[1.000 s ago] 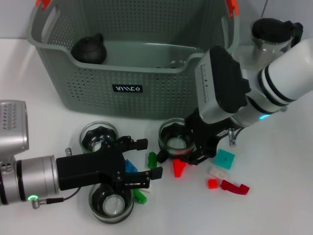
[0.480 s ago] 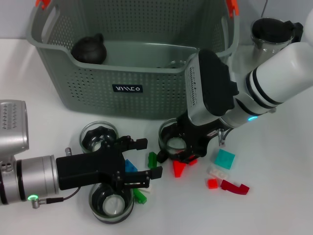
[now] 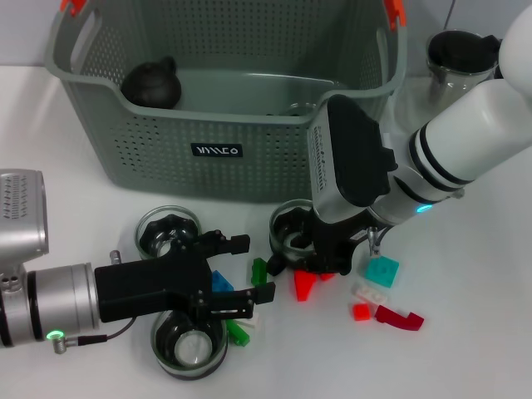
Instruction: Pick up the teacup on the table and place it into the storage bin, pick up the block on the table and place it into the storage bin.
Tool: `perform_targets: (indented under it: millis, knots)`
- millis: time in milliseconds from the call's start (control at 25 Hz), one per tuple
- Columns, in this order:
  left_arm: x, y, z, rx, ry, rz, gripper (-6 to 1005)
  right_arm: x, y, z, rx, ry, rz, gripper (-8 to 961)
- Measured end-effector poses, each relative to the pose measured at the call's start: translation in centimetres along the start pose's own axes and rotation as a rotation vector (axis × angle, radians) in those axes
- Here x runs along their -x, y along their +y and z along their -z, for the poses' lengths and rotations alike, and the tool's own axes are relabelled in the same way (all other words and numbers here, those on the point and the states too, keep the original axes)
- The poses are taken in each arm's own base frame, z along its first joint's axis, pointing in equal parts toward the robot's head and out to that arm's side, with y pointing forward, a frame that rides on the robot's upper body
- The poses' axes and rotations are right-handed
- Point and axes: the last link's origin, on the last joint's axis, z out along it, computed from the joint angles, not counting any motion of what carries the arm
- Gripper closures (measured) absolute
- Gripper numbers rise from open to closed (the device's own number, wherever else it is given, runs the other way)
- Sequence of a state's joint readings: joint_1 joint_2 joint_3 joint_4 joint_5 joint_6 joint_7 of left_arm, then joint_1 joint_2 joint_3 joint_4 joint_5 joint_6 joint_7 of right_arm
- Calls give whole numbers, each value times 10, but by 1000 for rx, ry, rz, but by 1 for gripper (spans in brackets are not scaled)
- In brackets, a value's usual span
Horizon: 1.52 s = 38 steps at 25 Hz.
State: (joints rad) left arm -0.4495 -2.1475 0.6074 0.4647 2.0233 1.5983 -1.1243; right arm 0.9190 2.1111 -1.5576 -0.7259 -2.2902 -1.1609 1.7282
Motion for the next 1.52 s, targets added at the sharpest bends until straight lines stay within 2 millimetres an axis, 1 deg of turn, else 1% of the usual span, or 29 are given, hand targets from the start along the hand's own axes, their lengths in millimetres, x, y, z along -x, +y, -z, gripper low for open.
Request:
perform_targets:
  millis: [400, 600, 720, 960, 1040, 1160, 1240, 1320, 1440, 1520]
  knots:
    - [0, 0, 1, -2, -1, 0, 123, 2, 4, 6, 40, 1, -1, 886]
    - [0, -1, 2, -3, -2, 0, 124, 1, 4, 15, 50, -21, -28, 890]
    - [1, -1, 2, -4, -3, 1, 123, -3, 5, 28, 63, -51, -54, 893]
    - [3, 2, 6, -3, 1, 4, 123, -18, 17, 69, 117, -129, -106, 895]
    - [3, 2, 7, -1, 2, 5, 124, -24, 22, 86, 129, -159, -124, 894]
    - [3, 2, 7, -1, 2, 6, 124, -27, 28, 113, 128, -217, -131, 893]
    - [3, 2, 7, -1, 2, 5, 124, -24, 32, 135, 134, -295, -119, 893]
    - [2, 2, 6, 0, 2, 3, 123, -15, 35, 156, 144, -396, -95, 892]
    - [0, 1, 5, 2, 2, -2, 123, 3, 30, 186, 124, -549, -63, 892]
    - [0, 1, 5, 3, 3, -2, 124, 15, 22, 207, 106, -658, -59, 893]
